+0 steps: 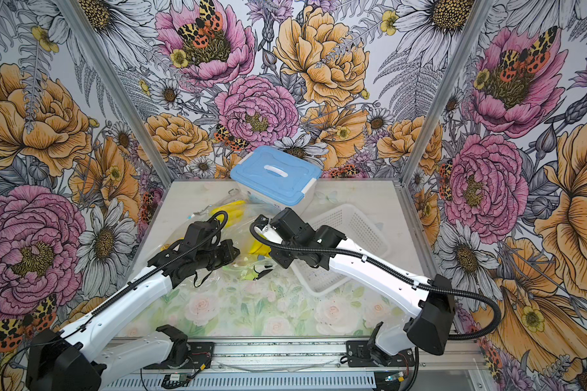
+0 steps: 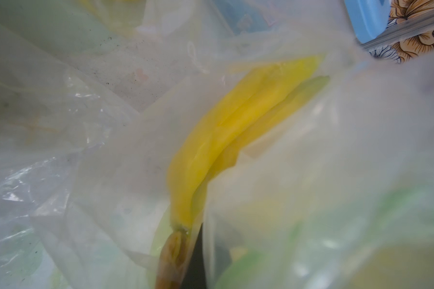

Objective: Open the zip-top bag and take out the banana
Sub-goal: Pick up the banana from the zipper food storage bag.

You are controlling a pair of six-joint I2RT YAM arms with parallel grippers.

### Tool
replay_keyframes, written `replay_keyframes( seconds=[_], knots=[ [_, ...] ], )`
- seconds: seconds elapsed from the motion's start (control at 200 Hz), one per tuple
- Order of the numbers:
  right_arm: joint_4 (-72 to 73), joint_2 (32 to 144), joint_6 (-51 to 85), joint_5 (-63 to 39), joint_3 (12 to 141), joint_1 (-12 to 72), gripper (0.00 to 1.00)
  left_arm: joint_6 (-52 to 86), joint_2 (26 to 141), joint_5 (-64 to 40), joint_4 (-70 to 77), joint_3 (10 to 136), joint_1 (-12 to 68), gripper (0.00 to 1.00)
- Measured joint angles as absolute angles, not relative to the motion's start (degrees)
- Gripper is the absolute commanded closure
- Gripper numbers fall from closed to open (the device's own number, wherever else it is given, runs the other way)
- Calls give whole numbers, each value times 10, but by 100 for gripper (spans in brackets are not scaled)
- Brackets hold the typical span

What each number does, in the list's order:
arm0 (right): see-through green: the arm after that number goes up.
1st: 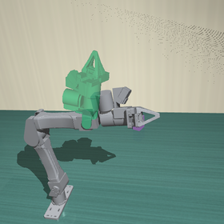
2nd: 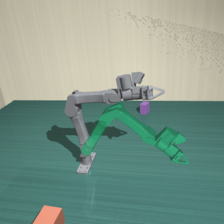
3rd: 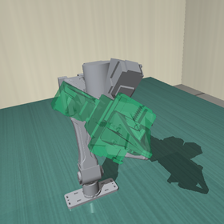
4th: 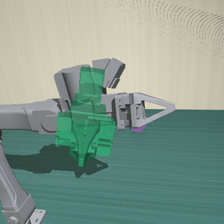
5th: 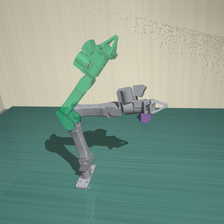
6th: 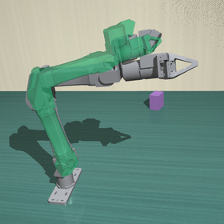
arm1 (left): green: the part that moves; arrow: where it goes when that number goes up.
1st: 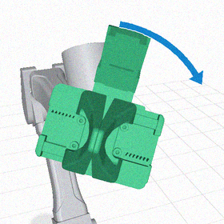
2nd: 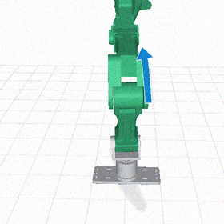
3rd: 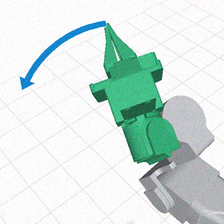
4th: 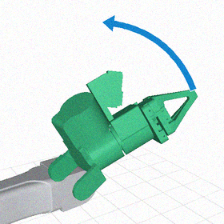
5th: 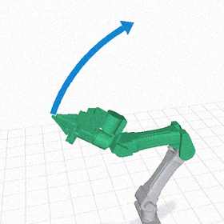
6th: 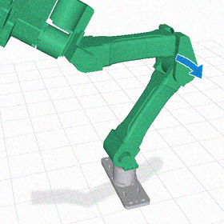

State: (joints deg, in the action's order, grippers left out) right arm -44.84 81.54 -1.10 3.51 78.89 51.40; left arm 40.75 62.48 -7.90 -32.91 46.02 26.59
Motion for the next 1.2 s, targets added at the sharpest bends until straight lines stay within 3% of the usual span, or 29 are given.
replay_keyframes(
  seconds=[0.305, 0.635, 1.201],
  knots=[
    [-422, 795, 14, 25, 764, 486, 100, 402, 662, -63, -341, 507, 302, 100],
    [-369, 825, 28, 17, 779, 497, 100, 390, 729, -24, -360, 611, 393, 100],
    [-384, 758, 52, 99, 764, 498, 100, 355, 706, 34, -457, 648, 382, 100]
  ],
)
